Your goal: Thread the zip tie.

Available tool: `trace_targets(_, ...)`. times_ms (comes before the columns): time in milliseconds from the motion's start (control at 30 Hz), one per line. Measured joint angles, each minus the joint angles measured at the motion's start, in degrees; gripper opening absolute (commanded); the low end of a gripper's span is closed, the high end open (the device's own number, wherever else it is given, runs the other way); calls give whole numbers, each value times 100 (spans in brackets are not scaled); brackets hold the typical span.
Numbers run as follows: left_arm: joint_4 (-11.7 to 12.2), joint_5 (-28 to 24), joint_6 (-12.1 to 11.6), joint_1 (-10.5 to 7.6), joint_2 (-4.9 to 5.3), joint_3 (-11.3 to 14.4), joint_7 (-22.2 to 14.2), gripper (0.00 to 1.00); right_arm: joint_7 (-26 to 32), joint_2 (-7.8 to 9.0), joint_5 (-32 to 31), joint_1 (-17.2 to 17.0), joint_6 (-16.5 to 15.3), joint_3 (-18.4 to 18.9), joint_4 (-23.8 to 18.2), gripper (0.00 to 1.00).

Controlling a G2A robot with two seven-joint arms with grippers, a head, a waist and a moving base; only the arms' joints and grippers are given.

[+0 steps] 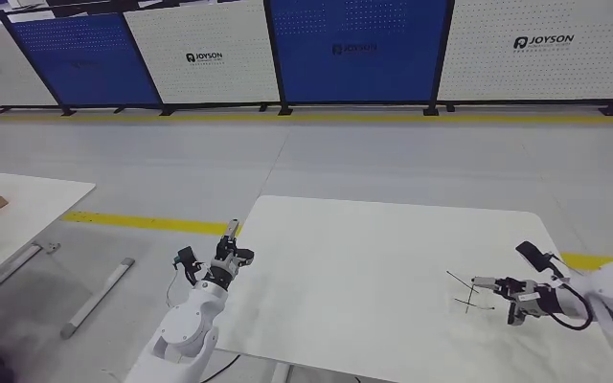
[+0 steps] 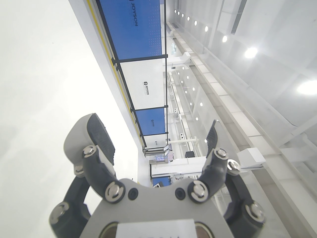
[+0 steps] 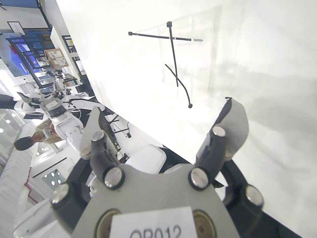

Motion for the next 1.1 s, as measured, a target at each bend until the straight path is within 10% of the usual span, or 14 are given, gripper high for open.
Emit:
trace_targets(200,0,0,0,0,0,0,0,100,35,37,-155,-56,171,-4,-53,48)
trace_targets(1100,0,0,0,0,0,0,0,100,-37,-32,-623,-80,167,-19,53,25)
